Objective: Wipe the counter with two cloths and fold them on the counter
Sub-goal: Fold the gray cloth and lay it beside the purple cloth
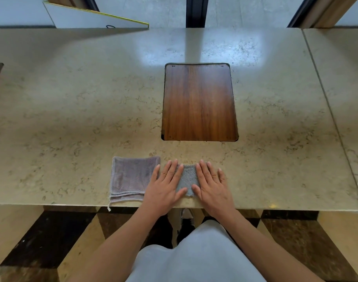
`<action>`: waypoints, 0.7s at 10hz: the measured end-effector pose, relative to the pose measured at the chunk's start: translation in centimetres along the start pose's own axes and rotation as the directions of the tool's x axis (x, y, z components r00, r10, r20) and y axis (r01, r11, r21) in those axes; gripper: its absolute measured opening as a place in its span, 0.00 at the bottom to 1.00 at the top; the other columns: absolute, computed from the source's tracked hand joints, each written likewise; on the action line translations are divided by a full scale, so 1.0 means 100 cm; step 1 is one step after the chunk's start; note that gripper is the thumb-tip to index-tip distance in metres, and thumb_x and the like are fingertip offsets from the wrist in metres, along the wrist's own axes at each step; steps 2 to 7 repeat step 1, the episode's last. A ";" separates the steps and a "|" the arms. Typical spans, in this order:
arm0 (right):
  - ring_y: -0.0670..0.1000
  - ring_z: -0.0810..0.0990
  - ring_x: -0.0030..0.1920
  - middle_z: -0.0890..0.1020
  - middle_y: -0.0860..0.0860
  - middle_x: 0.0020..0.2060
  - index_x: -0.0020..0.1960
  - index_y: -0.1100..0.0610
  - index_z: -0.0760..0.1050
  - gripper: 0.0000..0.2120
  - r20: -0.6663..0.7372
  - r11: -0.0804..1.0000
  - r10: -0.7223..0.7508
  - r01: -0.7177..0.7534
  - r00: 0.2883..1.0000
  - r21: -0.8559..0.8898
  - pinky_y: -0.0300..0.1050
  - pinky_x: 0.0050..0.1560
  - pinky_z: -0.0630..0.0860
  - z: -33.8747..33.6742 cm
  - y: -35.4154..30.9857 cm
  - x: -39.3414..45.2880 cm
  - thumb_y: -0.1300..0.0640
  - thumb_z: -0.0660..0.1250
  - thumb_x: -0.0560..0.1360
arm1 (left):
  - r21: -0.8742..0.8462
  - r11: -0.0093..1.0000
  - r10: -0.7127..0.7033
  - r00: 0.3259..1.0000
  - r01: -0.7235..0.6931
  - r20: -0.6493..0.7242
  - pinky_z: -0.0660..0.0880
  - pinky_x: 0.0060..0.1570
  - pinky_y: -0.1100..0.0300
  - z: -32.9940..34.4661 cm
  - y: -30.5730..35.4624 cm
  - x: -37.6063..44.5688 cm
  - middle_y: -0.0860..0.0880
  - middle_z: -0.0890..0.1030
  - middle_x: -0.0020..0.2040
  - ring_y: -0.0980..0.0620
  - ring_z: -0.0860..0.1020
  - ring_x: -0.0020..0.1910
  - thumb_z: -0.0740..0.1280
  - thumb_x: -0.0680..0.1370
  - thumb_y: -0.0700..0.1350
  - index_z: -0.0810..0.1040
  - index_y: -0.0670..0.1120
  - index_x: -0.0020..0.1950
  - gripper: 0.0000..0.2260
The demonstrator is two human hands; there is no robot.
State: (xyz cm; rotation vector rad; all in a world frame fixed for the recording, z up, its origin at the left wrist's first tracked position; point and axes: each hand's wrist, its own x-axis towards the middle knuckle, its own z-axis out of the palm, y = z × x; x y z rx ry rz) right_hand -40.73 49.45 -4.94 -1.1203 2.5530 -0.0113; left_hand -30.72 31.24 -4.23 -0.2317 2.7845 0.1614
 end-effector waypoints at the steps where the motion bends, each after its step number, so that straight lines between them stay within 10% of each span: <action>1: 0.56 0.37 0.82 0.40 0.53 0.82 0.82 0.54 0.37 0.34 0.038 0.992 0.037 -0.041 0.999 0.117 0.60 0.81 0.44 -0.014 -0.007 0.002 0.38 0.40 0.83 | -0.035 0.999 -0.025 0.999 0.024 -0.031 0.37 0.78 0.45 -0.009 -0.001 -0.006 0.46 0.39 0.83 0.47 0.37 0.81 0.39 0.82 0.67 0.40 0.48 0.83 0.35; 7: 0.56 0.37 0.82 0.40 0.53 0.82 0.82 0.54 0.37 0.34 0.038 0.992 0.037 -0.041 0.999 0.117 0.60 0.81 0.44 -0.014 -0.007 0.002 0.38 0.40 0.83 | -0.035 0.999 -0.025 0.999 0.024 -0.031 0.37 0.78 0.45 -0.009 -0.001 -0.006 0.46 0.39 0.83 0.47 0.37 0.81 0.39 0.82 0.67 0.40 0.48 0.83 0.35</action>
